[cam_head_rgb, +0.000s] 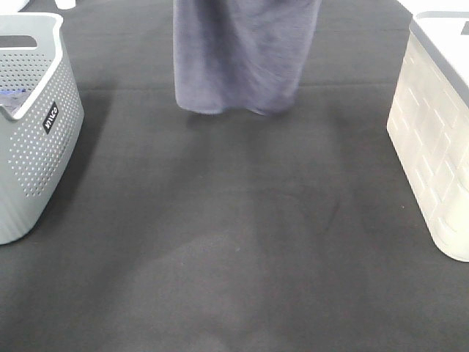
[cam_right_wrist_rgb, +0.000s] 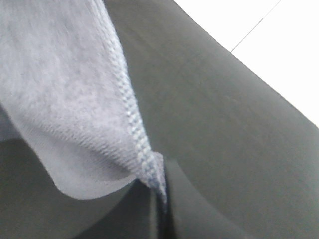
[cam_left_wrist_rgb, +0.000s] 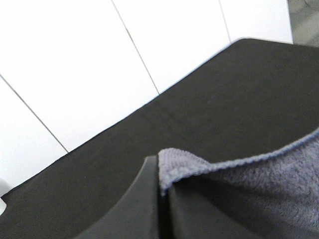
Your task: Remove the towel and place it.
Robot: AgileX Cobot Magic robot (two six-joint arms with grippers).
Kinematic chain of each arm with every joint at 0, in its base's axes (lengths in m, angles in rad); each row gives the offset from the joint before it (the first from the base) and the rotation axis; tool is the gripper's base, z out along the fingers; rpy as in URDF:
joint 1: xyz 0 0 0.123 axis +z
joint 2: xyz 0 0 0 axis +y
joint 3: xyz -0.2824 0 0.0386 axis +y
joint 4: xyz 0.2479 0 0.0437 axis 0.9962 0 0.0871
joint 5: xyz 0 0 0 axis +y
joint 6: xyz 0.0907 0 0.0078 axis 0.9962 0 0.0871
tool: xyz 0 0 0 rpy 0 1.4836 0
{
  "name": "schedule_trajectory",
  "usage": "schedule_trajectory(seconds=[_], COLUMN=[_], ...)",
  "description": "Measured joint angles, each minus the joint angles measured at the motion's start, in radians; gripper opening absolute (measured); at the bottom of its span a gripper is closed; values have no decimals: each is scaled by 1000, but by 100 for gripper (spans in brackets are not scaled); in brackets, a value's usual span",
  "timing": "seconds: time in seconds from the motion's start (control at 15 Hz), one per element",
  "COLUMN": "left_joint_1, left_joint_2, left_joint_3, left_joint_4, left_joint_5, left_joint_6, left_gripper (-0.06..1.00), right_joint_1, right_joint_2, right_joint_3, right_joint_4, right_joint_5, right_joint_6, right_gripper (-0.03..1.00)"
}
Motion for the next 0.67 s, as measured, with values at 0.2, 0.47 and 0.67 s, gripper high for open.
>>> schedule_trajectory(seconds=[0.2, 0.47, 0.67], left_joint_1=[30, 33, 33], left_joint_2=[46, 97, 154], left_joint_3=[0, 0, 0], left_joint_4=[5, 12, 15], left_joint_5=[-143, -325, -410], left_joint_6=[7, 97, 252], left_gripper=[0, 0, 0], right_joint_1=[0, 0, 0], right_joint_2=[79, 131, 164], right_joint_3=[-96, -130, -130], right_joint_4=[3, 3, 1], right_joint_5=[-18, -102, -186], right_joint_6=[-3, -8, -9], right_gripper=[0, 0, 0])
